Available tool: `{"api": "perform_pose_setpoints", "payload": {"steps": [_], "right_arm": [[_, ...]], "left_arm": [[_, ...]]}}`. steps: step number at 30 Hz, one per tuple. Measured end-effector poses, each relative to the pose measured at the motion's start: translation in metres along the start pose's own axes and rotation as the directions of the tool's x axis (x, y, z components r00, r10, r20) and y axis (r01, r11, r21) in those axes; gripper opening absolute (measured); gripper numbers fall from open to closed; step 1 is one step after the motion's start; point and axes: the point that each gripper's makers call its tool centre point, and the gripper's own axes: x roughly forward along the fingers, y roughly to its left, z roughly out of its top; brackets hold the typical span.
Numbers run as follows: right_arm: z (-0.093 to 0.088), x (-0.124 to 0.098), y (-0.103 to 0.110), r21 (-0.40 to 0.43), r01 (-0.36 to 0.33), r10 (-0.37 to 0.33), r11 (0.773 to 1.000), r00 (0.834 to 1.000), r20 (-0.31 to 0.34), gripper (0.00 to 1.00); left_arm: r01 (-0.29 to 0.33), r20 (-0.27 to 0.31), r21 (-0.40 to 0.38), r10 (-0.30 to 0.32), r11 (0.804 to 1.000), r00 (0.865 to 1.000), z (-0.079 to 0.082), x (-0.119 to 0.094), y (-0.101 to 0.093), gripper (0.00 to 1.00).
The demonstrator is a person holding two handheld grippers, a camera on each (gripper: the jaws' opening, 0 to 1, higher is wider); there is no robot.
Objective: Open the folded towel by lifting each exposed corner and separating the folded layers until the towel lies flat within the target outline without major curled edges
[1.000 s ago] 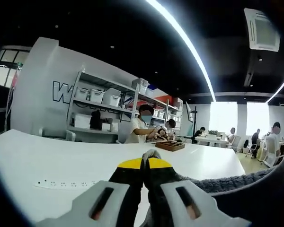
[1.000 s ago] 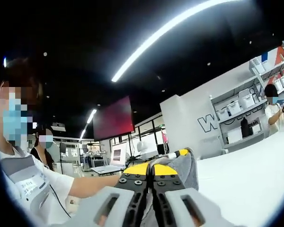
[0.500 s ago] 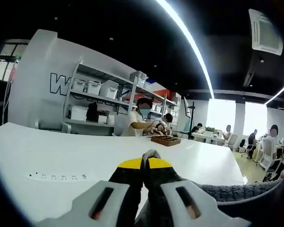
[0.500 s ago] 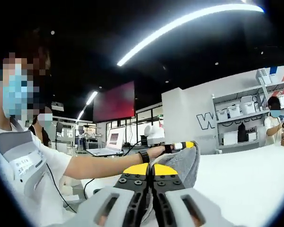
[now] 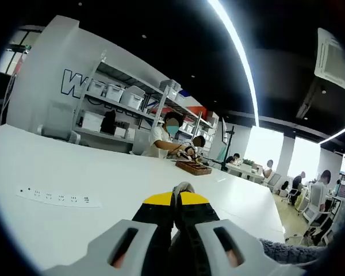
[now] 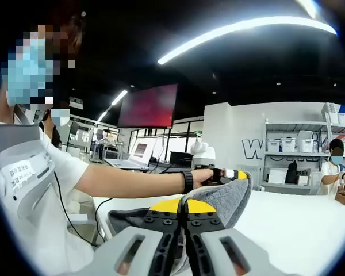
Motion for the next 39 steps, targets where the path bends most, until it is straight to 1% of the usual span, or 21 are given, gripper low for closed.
{"api": "perform_pose_setpoints", "payload": {"steps": [2,5,6,7,8,9,10,13,14,16,19,22,25,29,30,33,39], "right_arm": [[-0.004,0.0,0.001,-0.026,0.003,-0.003,1.0,1.0,-0.019,0.0],[-0.006,0.0,0.002,-0.046,0.0,-0.001,0.999,0.999,-0.032,0.0],[-0.01,-0.001,0.003,-0.08,-0.012,0.008,0.997,0.999,-0.049,0.0],[-0.012,-0.002,0.003,-0.118,-0.007,0.001,0.993,0.999,-0.054,0.0],[-0.014,-0.002,0.004,-0.123,-0.008,0.0,0.992,0.998,-0.058,0.0],[-0.019,-0.002,0.006,-0.148,-0.02,0.008,0.989,0.997,-0.077,0.0],[-0.02,-0.002,0.006,-0.154,-0.023,0.011,0.988,0.997,-0.078,0.0],[-0.026,-0.001,0.008,-0.139,-0.041,0.028,0.989,0.995,-0.095,0.0],[-0.029,-0.001,0.009,-0.136,-0.047,0.033,0.99,0.994,-0.104,0.0],[-0.033,-0.002,0.009,-0.139,-0.049,0.033,0.989,0.993,-0.116,0.0],[-0.034,-0.003,0.009,-0.135,-0.045,0.029,0.99,0.992,-0.119,0.0],[-0.036,-0.003,0.01,-0.129,-0.051,0.035,0.99,0.992,-0.125,0.0],[-0.039,-0.002,0.011,-0.14,-0.053,0.034,0.989,0.99,-0.135,0.0],[-0.043,-0.003,0.01,-0.135,-0.051,0.031,0.989,0.988,-0.15,0.0],[-0.043,-0.003,0.01,-0.136,-0.051,0.03,0.989,0.988,-0.151,0.0],[-0.047,-0.005,0.01,-0.153,-0.054,0.027,0.987,0.985,-0.172,0.0],[-0.051,-0.011,0.007,-0.156,-0.05,0.02,0.987,0.982,-0.189,0.0]], "left_arm": [[-0.004,-0.018,0.015,0.004,1.0,1.0,-0.006,0.001,-0.001,0.0],[-0.004,-0.024,0.007,0.004,1.0,1.0,-0.007,0.004,0.004,0.0],[-0.001,-0.026,0.005,0.001,1.0,1.0,-0.008,0.006,0.003,0.0],[0.0,-0.027,0.002,0.001,1.0,1.0,-0.009,0.006,0.003,0.0],[0.003,-0.027,0.005,-0.003,1.0,1.0,-0.009,0.007,0.002,0.0],[0.006,-0.03,0.002,-0.006,1.0,1.0,-0.011,0.007,0.002,0.0],[0.004,-0.036,-0.001,-0.004,1.0,0.999,-0.014,0.007,0.002,0.0],[0.002,-0.044,-0.003,-0.002,1.0,0.999,-0.016,0.01,0.006,0.0],[0.002,-0.047,-0.007,-0.002,1.0,0.999,-0.015,0.014,0.012,0.0],[0.002,-0.053,-0.012,-0.002,1.0,0.999,-0.02,0.016,0.016,0.0],[0.0,-0.068,-0.021,-0.002,1.0,0.998,-0.029,0.017,0.02,0.0],[0.0,-0.078,-0.029,-0.002,1.0,0.997,-0.035,0.017,0.022,0.0],[-0.004,-0.089,-0.024,0.002,1.0,0.996,-0.037,0.018,0.024,0.0],[-0.011,-0.101,-0.038,0.007,0.999,0.995,-0.041,0.017,0.026,0.0],[-0.011,-0.107,-0.04,0.007,0.999,0.994,-0.044,0.014,0.022,0.0],[-0.015,-0.126,-0.04,0.01,0.999,0.992,-0.048,0.015,0.023,0.0],[-0.011,-0.148,-0.044,0.004,0.999,0.989,-0.055,0.02,0.023,0.0]]}}
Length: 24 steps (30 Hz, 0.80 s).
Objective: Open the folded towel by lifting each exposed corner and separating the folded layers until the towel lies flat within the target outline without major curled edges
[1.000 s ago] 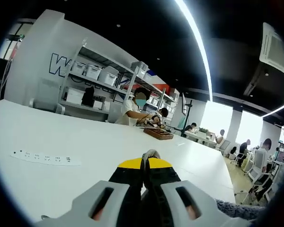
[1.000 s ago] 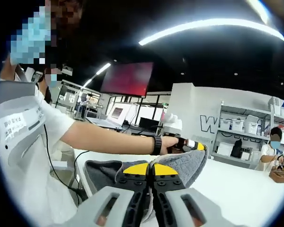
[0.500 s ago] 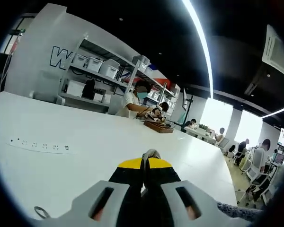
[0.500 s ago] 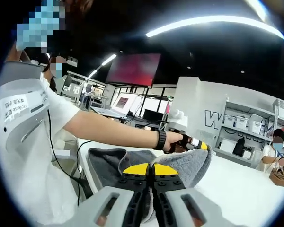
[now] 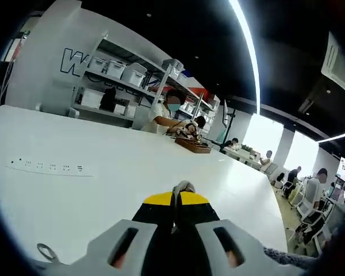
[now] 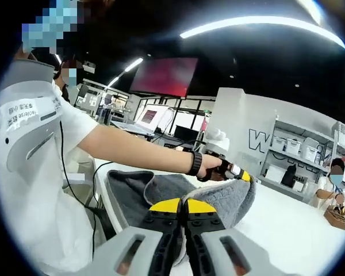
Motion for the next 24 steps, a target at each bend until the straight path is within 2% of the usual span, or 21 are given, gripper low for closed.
{"api": "perform_pose_setpoints", "payload": {"steps": [4,9,14,18,22,24], "right_arm": [[-0.004,-0.004,-0.003,0.007,0.013,-0.013,1.0,1.0,-0.003,0.0],[-0.011,-0.012,-0.012,0.025,0.04,-0.04,0.999,0.999,-0.009,0.0],[-0.019,-0.019,-0.016,0.061,0.055,-0.055,0.997,0.998,-0.003,0.0],[-0.025,-0.021,-0.019,0.083,0.07,-0.069,0.994,0.998,-0.007,0.0],[-0.027,-0.026,-0.022,0.089,0.08,-0.079,0.993,0.997,-0.012,0.0],[-0.028,-0.026,-0.024,0.1,0.085,-0.085,0.991,0.996,-0.008,0.0]], "left_arm": [[0.004,-0.007,0.007,-0.004,1.0,1.0,-0.01,0.0,-0.01,0.0],[-0.01,-0.023,0.027,0.01,1.0,1.0,-0.018,0.0,-0.012,0.0],[0.004,-0.022,-0.018,-0.004,1.0,1.0,-0.024,0.003,-0.018,0.0],[-0.004,-0.033,0.015,0.005,1.0,0.999,-0.031,0.006,-0.021,0.0],[0.012,-0.021,-0.038,-0.013,0.999,1.0,-0.031,0.007,-0.025,0.0],[0.008,-0.024,-0.036,-0.009,0.999,1.0,-0.033,0.009,-0.026,0.0]]}}
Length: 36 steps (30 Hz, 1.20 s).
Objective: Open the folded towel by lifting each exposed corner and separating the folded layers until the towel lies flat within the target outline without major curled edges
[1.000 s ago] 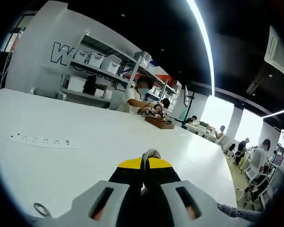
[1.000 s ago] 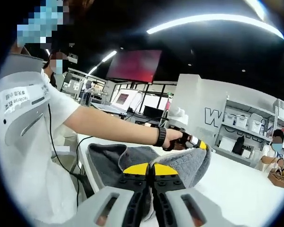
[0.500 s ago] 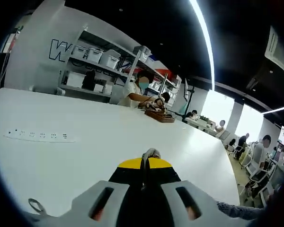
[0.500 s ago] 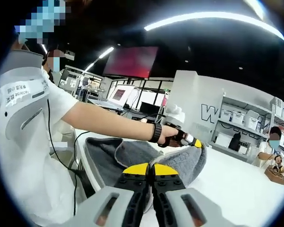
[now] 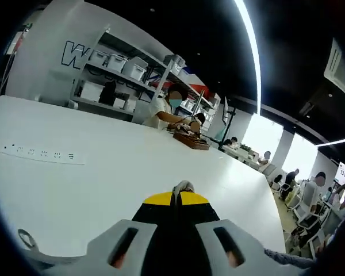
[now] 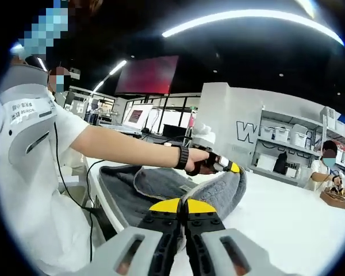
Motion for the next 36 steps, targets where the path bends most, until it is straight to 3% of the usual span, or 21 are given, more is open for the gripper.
{"api": "perform_pose_setpoints", "payload": {"steps": [22,36], "right_arm": [[-0.032,-0.014,-0.013,0.036,0.043,-0.04,0.998,0.997,-0.07,0.0],[-0.053,-0.038,-0.054,0.154,0.158,-0.146,0.975,0.986,-0.082,0.0]], "left_arm": [[0.004,-0.039,-0.054,-0.006,0.999,0.999,-0.03,0.026,-0.003,0.0],[-0.004,-0.002,-0.064,0.004,0.998,1.0,-0.03,0.047,-0.005,0.0]]}}
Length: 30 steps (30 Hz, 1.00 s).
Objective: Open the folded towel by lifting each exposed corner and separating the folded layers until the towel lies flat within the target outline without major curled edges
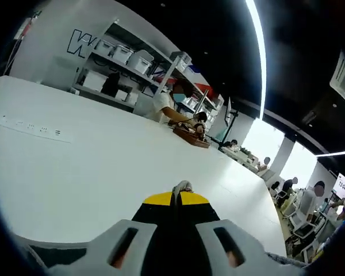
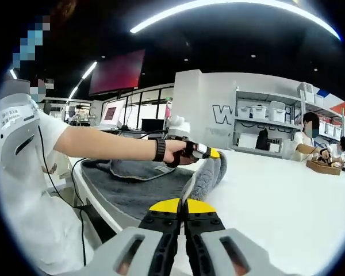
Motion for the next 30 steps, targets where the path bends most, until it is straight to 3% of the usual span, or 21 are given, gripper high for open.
{"api": "perform_pose_setpoints", "payload": {"steps": [9,13,16,18,19,22,27,30], "right_arm": [[-0.006,-0.012,-0.023,0.022,0.065,-0.065,0.998,0.998,0.001,0.0],[-0.012,-0.013,-0.023,0.033,0.06,-0.06,0.998,0.998,-0.003,0.0],[-0.019,-0.012,-0.019,-0.022,0.04,-0.041,0.999,0.999,-0.031,0.0],[-0.017,-0.011,-0.016,-0.1,0.034,-0.035,0.994,0.999,-0.01,0.0],[-0.018,-0.01,-0.009,-0.149,-0.008,0.005,0.989,1.0,-0.019,0.0],[-0.02,-0.011,-0.009,-0.129,-0.007,0.004,0.992,1.0,-0.026,0.0],[-0.029,-0.013,-0.003,-0.172,-0.039,0.031,0.984,0.998,-0.047,0.0],[-0.046,-0.013,-0.006,-0.212,-0.042,0.019,0.976,0.994,-0.106,0.0]], "left_arm": [[-0.003,0.004,0.022,0.002,1.0,1.0,-0.004,0.013,-0.005,0.0],[0.003,0.013,0.024,-0.003,1.0,1.0,0.001,0.019,-0.003,0.0],[0.009,0.018,0.022,-0.01,1.0,1.0,0.001,0.023,-0.004,0.01],[0.003,0.017,0.036,-0.004,0.999,1.0,-0.003,0.022,-0.007,0.01],[0.0,0.014,0.039,-0.001,0.999,1.0,-0.003,0.022,-0.007,0.01],[0.008,0.013,0.03,-0.009,1.0,1.0,-0.007,0.025,-0.009,0.01],[0.021,-0.006,0.015,-0.021,1.0,1.0,-0.018,0.028,-0.017,0.01],[0.01,-0.012,0.024,-0.009,1.0,1.0,-0.024,0.031,-0.017,0.01]]}}
